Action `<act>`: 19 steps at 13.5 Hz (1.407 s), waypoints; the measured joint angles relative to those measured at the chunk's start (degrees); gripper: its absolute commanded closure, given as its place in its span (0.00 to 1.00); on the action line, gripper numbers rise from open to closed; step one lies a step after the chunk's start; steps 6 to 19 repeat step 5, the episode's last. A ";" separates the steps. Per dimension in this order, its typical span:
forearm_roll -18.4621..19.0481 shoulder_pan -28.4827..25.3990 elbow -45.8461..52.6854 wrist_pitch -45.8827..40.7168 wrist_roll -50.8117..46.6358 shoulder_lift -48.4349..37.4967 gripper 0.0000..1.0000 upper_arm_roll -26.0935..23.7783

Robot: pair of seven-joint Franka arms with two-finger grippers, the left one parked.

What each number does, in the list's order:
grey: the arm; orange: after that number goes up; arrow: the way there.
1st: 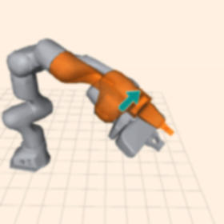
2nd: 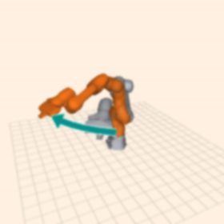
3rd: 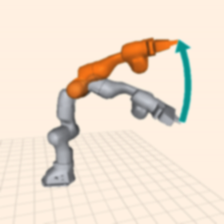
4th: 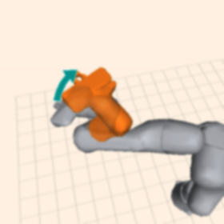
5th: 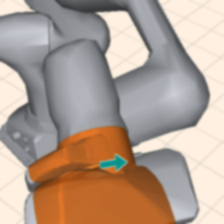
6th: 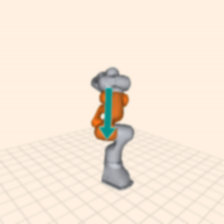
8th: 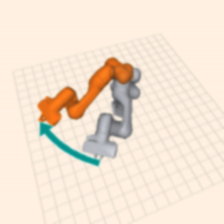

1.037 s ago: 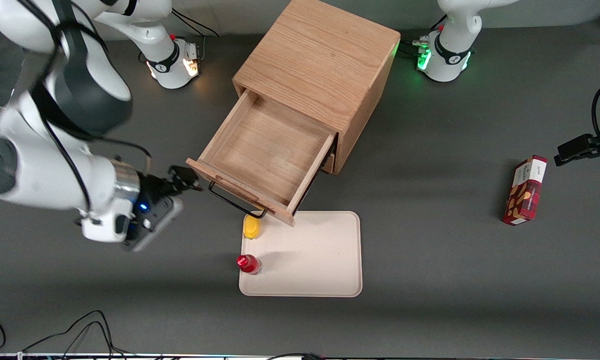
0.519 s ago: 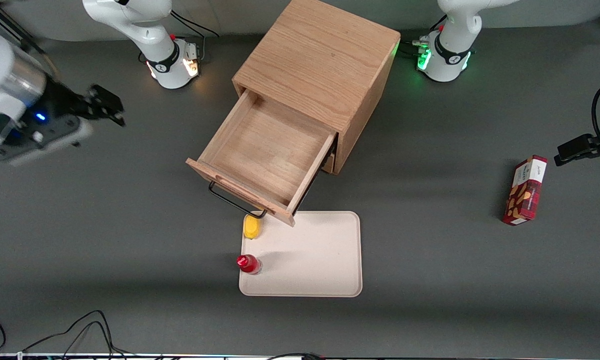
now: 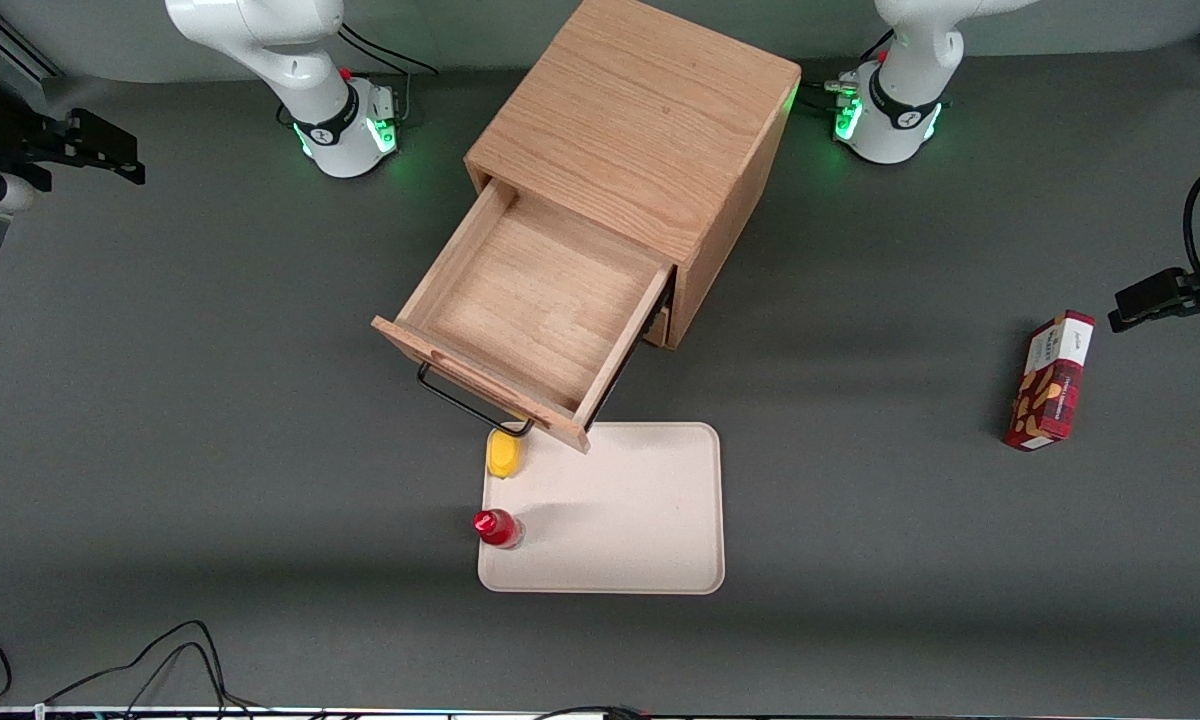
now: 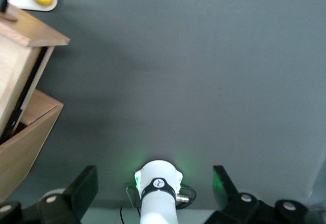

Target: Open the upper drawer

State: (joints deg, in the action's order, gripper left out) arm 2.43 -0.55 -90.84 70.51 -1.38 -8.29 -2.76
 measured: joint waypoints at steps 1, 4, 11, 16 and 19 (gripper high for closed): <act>-0.02 -0.05 -3.76 1.91 -0.90 -2.36 0.00 -0.01; -0.89 -0.32 -6.22 4.63 -3.88 -3.51 0.00 -0.26; -1.87 -0.32 -6.22 4.95 -5.96 -3.16 0.00 -0.26; -1.87 -0.32 -6.22 4.95 -5.96 -3.16 0.00 -0.26; -1.87 -0.32 -6.22 4.95 -5.96 -3.16 0.00 -0.26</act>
